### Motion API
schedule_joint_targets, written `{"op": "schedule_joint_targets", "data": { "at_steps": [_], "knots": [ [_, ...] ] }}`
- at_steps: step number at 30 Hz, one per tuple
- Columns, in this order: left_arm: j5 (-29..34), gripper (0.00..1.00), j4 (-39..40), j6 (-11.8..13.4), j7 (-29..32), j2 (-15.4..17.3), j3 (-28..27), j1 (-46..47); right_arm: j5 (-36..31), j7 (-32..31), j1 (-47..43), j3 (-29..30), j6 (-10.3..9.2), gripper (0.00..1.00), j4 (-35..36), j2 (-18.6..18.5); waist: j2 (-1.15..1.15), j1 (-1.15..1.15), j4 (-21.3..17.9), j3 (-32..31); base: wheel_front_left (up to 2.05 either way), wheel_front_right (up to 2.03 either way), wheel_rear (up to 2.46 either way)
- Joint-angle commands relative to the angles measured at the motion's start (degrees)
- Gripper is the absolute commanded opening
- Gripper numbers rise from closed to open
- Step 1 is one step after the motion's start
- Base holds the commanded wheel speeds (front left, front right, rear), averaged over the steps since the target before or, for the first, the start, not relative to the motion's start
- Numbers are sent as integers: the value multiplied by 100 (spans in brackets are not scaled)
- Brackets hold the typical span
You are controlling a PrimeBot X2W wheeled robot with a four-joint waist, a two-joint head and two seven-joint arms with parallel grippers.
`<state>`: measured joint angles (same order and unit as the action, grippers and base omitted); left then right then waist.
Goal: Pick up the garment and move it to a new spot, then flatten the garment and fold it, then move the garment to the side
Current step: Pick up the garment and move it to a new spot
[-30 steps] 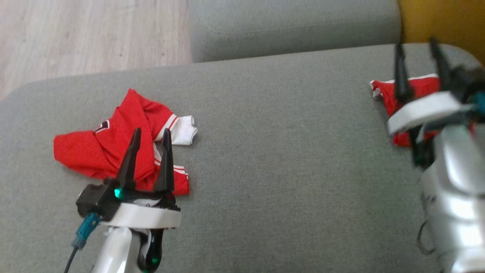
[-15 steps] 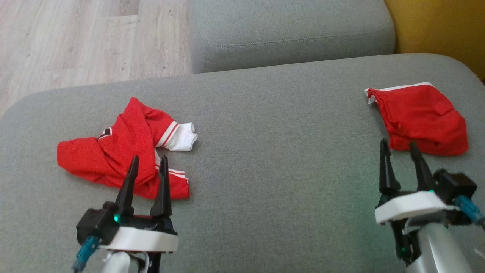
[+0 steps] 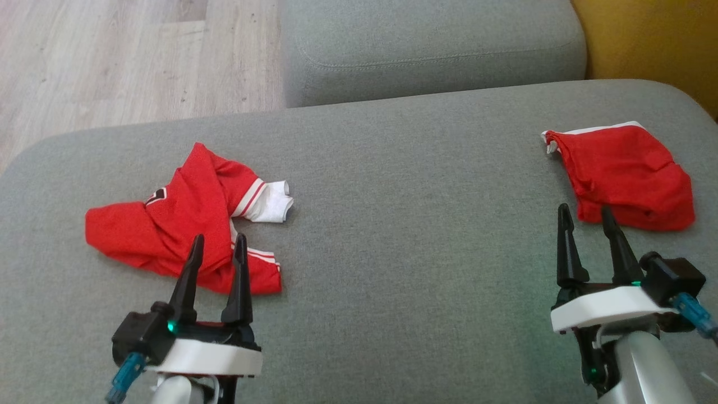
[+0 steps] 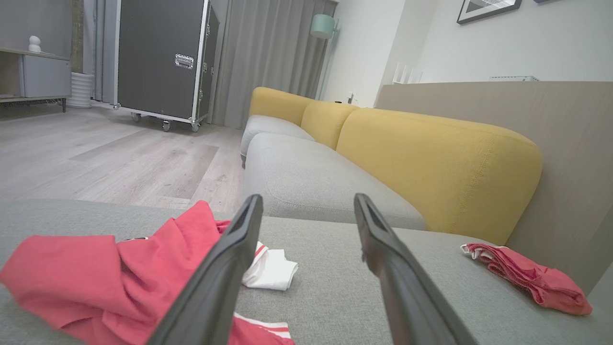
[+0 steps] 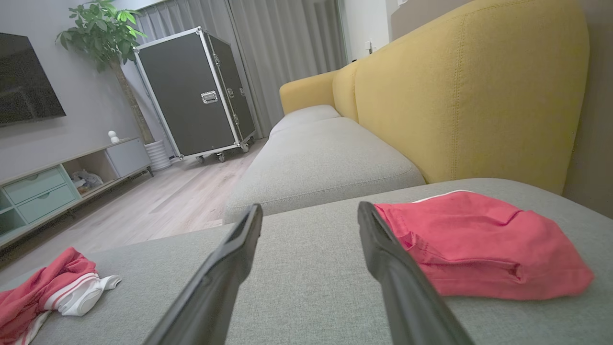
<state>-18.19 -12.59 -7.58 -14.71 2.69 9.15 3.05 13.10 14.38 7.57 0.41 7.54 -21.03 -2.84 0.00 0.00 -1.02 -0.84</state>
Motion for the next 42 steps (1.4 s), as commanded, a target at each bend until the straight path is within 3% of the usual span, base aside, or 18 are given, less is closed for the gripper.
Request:
{"op": "schedule_joint_targets", "data": {
  "at_steps": [1, 13, 31, 42],
  "knots": [
    [-26, 100, 169, 9, -29, 19, -223, 198, 36, 62, 129, -151, -5, 100, 225, -4, 0, 0, 6, 6, 0, 0, 0],
    [67, 100, 89, 10, -29, 19, -249, 206, 68, 62, 68, -280, -5, 100, 247, -4, 0, 0, 253, -46, 0, 0, 0],
    [444, 100, -48, 53, -29, 47, -792, -103, 547, 62, -151, -1493, -5, 100, 23, -4, 0, 0, 1841, -420, 0, 0, 0],
    [519, 100, 1, 42, -29, 92, -927, -254, 864, 62, -187, -1912, -5, 100, 34, -4, 0, 0, 2269, -545, 0, 0, 0]
  ]
}}
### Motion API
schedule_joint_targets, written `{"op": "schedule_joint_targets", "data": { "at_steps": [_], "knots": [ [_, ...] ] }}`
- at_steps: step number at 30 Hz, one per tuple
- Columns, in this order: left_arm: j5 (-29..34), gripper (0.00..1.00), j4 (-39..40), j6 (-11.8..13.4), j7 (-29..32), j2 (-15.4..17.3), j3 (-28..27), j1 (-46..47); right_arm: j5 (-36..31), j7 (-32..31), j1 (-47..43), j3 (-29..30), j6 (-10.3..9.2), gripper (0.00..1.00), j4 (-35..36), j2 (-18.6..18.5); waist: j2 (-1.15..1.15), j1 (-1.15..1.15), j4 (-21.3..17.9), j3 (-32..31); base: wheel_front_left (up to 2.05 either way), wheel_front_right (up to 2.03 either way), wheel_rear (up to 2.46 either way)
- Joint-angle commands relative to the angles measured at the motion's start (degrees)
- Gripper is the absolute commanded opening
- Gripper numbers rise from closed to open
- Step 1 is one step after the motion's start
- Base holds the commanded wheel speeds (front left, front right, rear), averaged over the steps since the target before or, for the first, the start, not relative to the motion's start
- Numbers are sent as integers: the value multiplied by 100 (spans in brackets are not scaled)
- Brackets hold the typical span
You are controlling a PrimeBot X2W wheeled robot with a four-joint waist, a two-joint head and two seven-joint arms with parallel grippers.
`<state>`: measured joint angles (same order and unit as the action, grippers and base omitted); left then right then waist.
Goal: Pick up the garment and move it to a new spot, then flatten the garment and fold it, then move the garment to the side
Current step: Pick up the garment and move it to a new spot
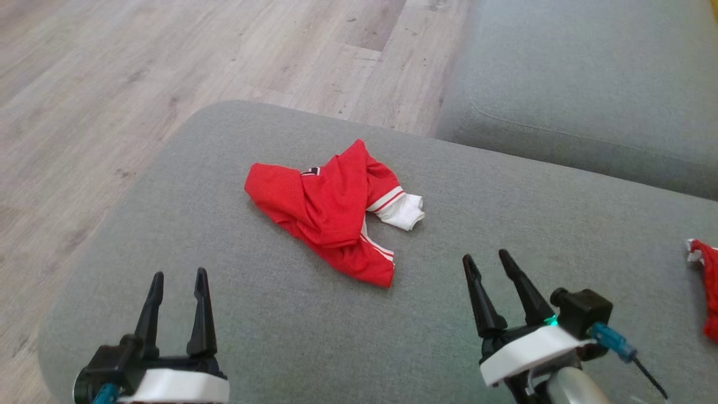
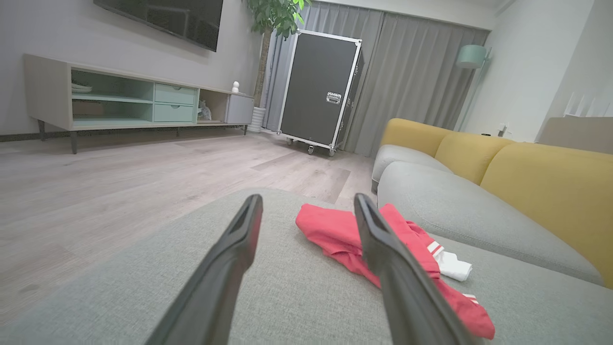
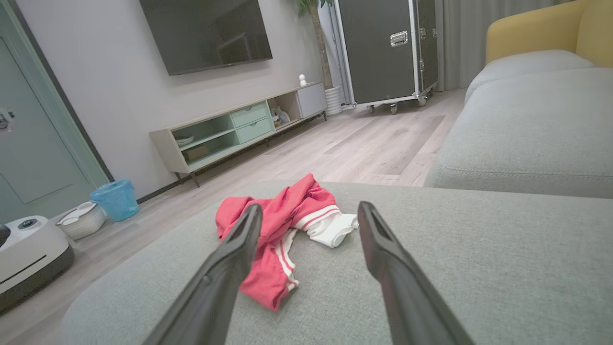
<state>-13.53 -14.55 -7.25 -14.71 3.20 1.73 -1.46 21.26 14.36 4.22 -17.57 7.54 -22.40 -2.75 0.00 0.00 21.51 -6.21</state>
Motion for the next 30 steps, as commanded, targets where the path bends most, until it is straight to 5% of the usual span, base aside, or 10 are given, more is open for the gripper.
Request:
{"op": "schedule_joint_targets", "data": {
  "at_steps": [1, 8, 12, 19, 30],
  "knots": [
    [56, 100, 204, 8, -29, 40, -189, 191, 53, 63, 148, -122, -5, 100, 172, -13, 0, 0, 24, -3, 0, 0, 0],
    [119, 100, 107, -11, 158, 298, 124, 441, 39, 63, 207, -66, -5, 100, 192, -13, 0, 0, -101, 176, 0, 0, 0],
    [134, 100, -58, -21, 922, 906, 1265, 979, -47, 63, 308, 69, -5, 100, 208, -13, 0, 0, -252, 447, 0, 0, 0],
    [-778, 100, -284, -23, 1758, 1825, 3087, 2350, -218, 63, 591, 215, -5, 100, 254, -13, 0, 0, -616, 1019, 0, 0, 0],
    [-1246, 100, -1555, -24, 1731, 2219, 4305, 3777, -364, 63, 925, 433, -5, 100, 335, -13, 0, 0, -1204, 1680, 0, 0, 0]
  ]
}}
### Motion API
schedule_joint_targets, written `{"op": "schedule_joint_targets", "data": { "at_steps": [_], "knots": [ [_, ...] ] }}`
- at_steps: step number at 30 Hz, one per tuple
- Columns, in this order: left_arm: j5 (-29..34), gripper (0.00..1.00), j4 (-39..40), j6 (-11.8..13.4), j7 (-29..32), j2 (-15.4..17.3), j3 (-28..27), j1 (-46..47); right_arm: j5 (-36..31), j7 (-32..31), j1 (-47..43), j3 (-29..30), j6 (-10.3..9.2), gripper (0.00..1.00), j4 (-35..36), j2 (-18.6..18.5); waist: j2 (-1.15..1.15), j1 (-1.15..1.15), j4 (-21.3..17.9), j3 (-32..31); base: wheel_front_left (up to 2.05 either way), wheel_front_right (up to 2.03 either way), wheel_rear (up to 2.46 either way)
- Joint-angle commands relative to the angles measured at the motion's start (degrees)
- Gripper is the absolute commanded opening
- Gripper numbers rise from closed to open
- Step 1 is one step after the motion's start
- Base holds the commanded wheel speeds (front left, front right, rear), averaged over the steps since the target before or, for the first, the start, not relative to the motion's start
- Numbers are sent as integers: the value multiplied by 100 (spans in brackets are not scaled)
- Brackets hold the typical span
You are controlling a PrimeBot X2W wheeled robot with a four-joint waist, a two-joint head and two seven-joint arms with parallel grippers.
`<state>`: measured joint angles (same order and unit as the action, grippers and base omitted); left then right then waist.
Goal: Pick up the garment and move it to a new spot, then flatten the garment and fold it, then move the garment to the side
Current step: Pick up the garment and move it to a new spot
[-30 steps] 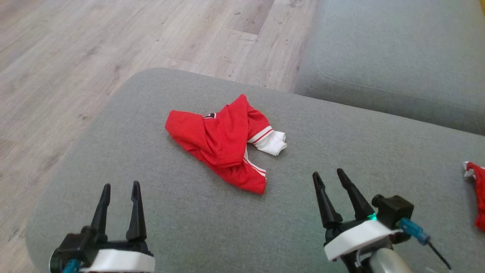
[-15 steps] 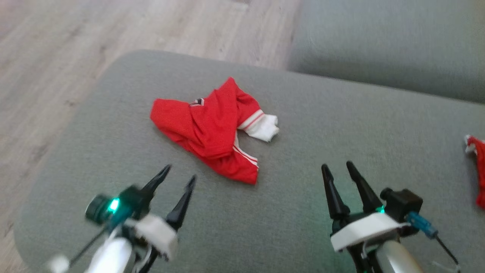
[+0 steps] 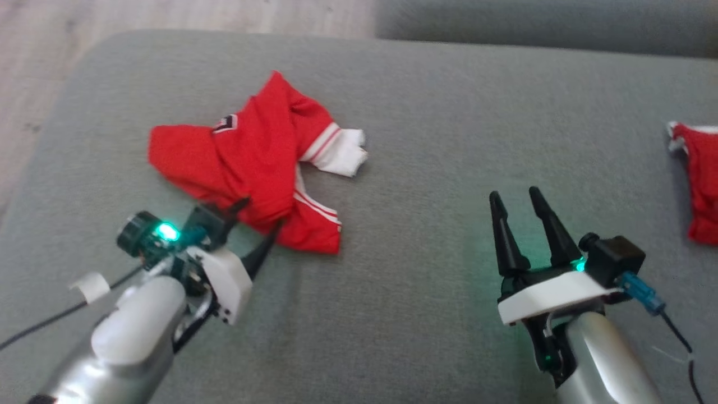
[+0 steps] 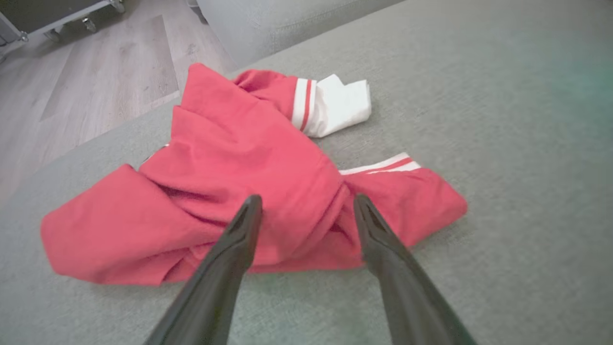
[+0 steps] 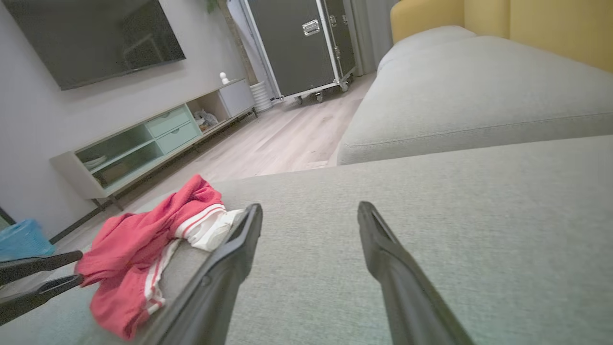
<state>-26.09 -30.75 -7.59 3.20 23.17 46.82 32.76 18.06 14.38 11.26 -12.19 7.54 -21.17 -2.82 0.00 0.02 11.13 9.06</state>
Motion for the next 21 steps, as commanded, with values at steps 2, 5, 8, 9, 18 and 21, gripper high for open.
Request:
{"op": "schedule_joint_targets", "data": {
  "at_steps": [2, 5, 8, 9, 18, 21],
  "knots": [
    [46, 100, -89, 11, -95, 219, -170, 425, -46, 62, 235, -84, -5, 100, 217, -6, 0, -2, -209, 183, 0, 0, 0],
    [101, 100, -502, 11, -226, 168, -116, 581, -51, 62, 268, -54, -5, 100, 236, -6, 0, -2, -315, 247, 0, 0, 0],
    [117, 100, -813, 11, -339, 96, -56, 670, -49, 62, 282, -25, -5, 100, 247, -6, 0, -2, -381, 272, 0, 0, 0],
    [100, 71, -891, 11, -369, 70, -26, 691, -48, 62, 284, -19, -5, 100, 249, -6, 0, -2, -394, 275, 0, 0, 0],
    [-560, 0, -952, 11, -1034, -10, -11, 801, 8, 62, 278, 5, -5, 100, 202, -6, 0, -2, -489, 45, 0, 0, 0],
    [-1152, 0, -656, 11, -1293, -37, -341, 881, 66, 62, 237, 32, -5, 100, 170, -6, 0, -2, -516, -95, 0, 0, 0]
  ]
}}
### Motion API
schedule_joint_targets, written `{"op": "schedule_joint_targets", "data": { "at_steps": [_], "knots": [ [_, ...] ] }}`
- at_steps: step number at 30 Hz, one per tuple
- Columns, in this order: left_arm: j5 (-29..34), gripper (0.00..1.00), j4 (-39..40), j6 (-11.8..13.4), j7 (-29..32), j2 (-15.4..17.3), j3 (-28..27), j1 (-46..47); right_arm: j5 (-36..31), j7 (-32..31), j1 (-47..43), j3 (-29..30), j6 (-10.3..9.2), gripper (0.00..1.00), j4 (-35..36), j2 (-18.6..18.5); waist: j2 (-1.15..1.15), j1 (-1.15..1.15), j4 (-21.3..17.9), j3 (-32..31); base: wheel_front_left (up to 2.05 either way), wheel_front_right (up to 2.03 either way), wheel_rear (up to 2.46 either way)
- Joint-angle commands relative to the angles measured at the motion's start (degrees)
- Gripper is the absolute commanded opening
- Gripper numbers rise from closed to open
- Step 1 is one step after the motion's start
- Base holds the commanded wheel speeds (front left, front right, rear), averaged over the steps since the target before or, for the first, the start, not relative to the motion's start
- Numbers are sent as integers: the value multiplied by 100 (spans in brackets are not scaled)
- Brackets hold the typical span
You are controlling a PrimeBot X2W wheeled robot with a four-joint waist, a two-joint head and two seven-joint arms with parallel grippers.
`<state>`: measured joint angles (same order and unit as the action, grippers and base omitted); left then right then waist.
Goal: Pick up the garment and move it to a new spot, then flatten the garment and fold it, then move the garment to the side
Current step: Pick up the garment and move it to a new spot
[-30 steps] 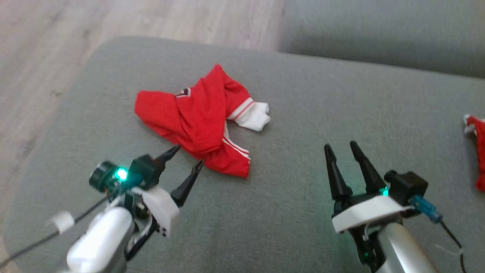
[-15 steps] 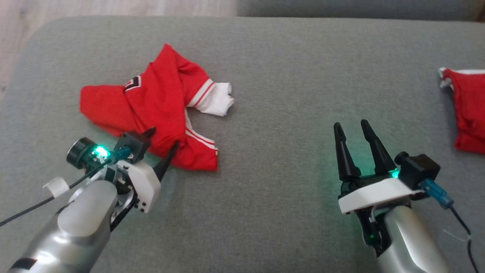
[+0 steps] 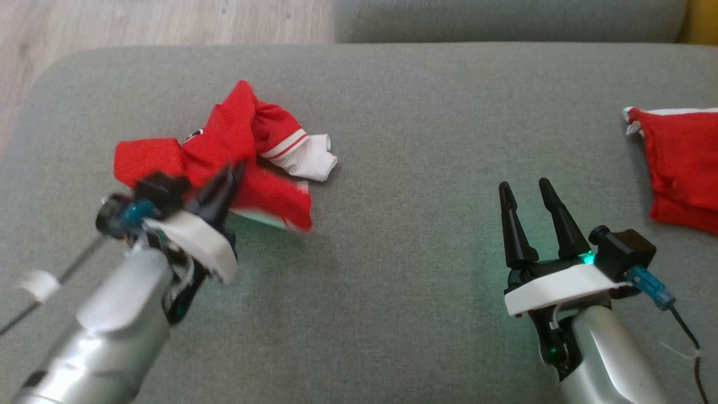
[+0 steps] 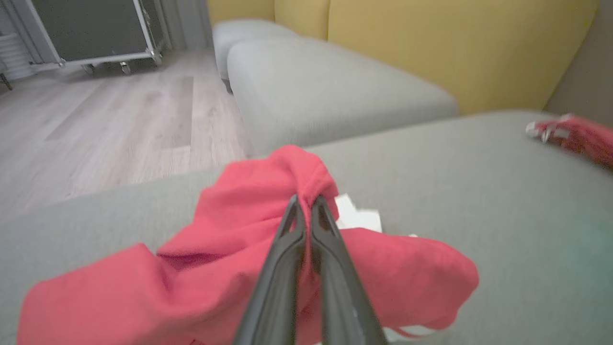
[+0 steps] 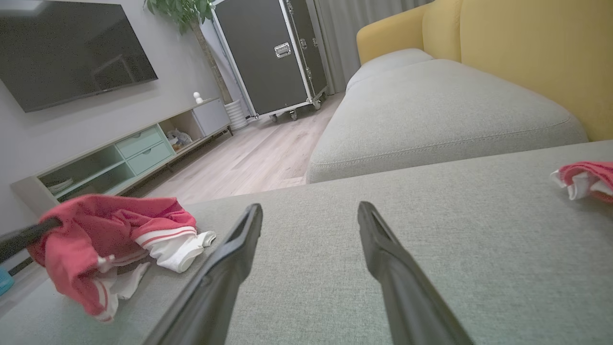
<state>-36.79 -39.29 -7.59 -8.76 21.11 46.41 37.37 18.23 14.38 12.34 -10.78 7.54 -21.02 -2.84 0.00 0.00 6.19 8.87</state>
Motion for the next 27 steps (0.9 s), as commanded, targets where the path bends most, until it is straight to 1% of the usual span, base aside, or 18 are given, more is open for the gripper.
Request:
{"op": "schedule_joint_targets", "data": {
  "at_steps": [1, 4, 6, 10, 14, 19, 22, 24, 27],
  "knots": [
    [-251, 0, 315, 10, -160, 182, -422, 466, 66, 62, 110, -105, -5, 100, 142, -4, 0, 0, -33, -126, 0, 0, 0],
    [-684, 0, 676, 10, -279, 253, -811, 625, 120, 62, 59, -106, -5, 100, 115, -4, 0, 0, -72, -251, 0, 0, 0],
    [-943, 0, 911, 58, -324, 294, -1111, 729, 155, 62, 31, -108, -5, 100, 108, -4, 0, 0, -103, -311, 0, 0, 0],
    [-1385, 0, 1343, 338, -341, 392, -1654, 827, 224, 62, -12, -137, -5, 100, 97, -4, 0, 0, -192, -381, 0, 0, 0],
    [-1658, 0, 1705, 610, -197, 498, -1950, 814, 297, 62, -21, -171, -5, 100, 98, -4, 0, 0, -309, -400, 0, 0, 0],
    [-1454, 0, 1912, 1001, -60, 776, -1975, 803, 379, 62, -1, -203, -5, 100, 108, -4, 0, 0, -465, -400, 0, 0, 0],
    [-1163, 0, 1975, 1181, -6, 941, -1836, 797, 399, 62, 1, -203, -5, 100, 125, -4, 0, 0, -539, -396, 0, 0, 0],
    [-1085, 0, 2011, 1217, 28, 939, -1757, 784, 401, 62, 0, -197, -5, 100, 131, -4, 0, 0, -559, -392, 0, 0, 0],
    [-727, 0, 2117, 1279, 208, 887, -1331, 728, 412, 62, 12, -197, -5, 100, 147, -4, 0, 0, -632, -360, 0, 0, 0]
  ]
}}
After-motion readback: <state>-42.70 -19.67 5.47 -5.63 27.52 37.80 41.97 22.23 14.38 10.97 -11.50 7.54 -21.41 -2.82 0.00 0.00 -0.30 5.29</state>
